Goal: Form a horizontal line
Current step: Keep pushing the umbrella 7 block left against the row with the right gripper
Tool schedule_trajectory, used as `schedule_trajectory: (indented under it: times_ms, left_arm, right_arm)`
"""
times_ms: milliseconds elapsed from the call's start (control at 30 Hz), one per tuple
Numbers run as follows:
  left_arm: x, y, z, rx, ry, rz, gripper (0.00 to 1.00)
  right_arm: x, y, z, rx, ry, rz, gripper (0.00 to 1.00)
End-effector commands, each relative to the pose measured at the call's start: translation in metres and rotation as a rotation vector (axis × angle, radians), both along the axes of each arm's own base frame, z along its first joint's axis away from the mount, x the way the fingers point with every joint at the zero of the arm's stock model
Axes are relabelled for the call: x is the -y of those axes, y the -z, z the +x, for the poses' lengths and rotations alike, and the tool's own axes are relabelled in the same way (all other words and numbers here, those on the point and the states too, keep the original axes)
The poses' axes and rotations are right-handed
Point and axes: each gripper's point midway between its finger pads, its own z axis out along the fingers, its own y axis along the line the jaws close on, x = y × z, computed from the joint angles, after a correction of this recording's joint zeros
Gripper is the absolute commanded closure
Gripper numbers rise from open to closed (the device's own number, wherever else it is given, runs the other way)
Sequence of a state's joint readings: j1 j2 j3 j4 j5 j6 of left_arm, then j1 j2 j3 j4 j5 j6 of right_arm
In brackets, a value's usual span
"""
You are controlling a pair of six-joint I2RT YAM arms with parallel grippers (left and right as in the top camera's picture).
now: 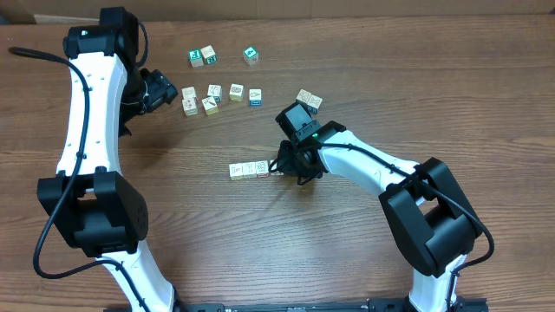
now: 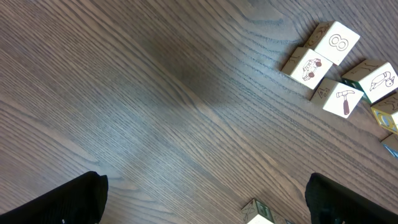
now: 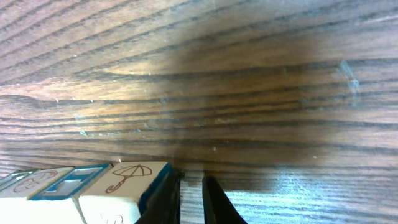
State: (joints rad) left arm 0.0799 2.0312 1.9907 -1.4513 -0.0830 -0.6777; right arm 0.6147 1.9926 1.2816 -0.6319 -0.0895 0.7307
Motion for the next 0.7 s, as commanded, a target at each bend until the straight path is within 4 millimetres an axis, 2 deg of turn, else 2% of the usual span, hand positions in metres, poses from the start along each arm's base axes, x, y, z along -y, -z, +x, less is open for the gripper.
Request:
schedule_trajectory:
  times_ms: [0, 667]
  left_arm:
    - [0.0029, 0.0046, -0.0007, -0.016, 0.012, 0.001, 0.0]
    - [0.0034, 0.0046, -0.0006, -0.016, 0.013, 0.001, 0.0]
  right_arm:
    - [-0.0017, 0.0076, -0.0033, -0.009, -0.005, -0.003, 0.9]
    - [-0.0041, 0.0062, 0.0014, 0.019, -0.033, 0.001, 0.89]
